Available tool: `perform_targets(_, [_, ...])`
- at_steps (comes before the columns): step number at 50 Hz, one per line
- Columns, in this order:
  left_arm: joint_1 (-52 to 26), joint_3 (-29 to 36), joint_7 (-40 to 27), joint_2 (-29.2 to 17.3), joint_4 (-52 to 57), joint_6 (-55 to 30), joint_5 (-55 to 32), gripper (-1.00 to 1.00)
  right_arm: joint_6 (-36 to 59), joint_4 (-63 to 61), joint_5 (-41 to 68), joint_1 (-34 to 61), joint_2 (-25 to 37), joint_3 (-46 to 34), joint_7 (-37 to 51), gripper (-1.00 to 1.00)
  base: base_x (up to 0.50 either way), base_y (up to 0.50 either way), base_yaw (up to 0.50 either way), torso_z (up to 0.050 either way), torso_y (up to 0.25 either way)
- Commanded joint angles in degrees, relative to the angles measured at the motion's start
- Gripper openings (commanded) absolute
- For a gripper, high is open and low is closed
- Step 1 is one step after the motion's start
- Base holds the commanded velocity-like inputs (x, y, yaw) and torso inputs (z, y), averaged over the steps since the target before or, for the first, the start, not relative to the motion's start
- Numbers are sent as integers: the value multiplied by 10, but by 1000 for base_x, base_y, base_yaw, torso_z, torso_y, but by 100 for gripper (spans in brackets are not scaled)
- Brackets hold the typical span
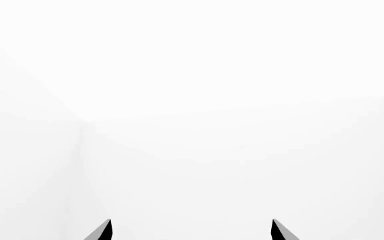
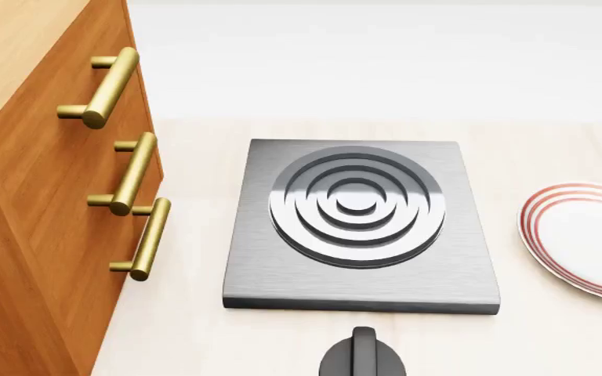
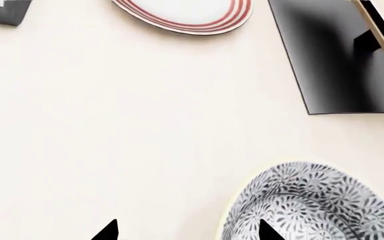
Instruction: Put the bowl on the stove.
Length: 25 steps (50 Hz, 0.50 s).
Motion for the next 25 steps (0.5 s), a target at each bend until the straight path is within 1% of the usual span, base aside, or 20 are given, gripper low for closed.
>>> perform_targets(1, [-8,-8,11,14,-4,-2,14,100,-15,21,-19,7,-20,3,-5,100,0,0,0,0,0])
perform_targets(9, [-9,-8,13,16,-3,-4,14,100,-26,48,-26,0,-33,8,6,100,0,0,0,0,0])
perform_targets(15, [-17,1,12,14,-3,-6,15,100,-33,50,-29,-14,-37,16,10,100,0,0,0,0,0])
perform_targets(25, [-15,-4,15,17,0,-9,14,100,-46,61,-33,-24,-44,15,11,100,0,0,0,0,0])
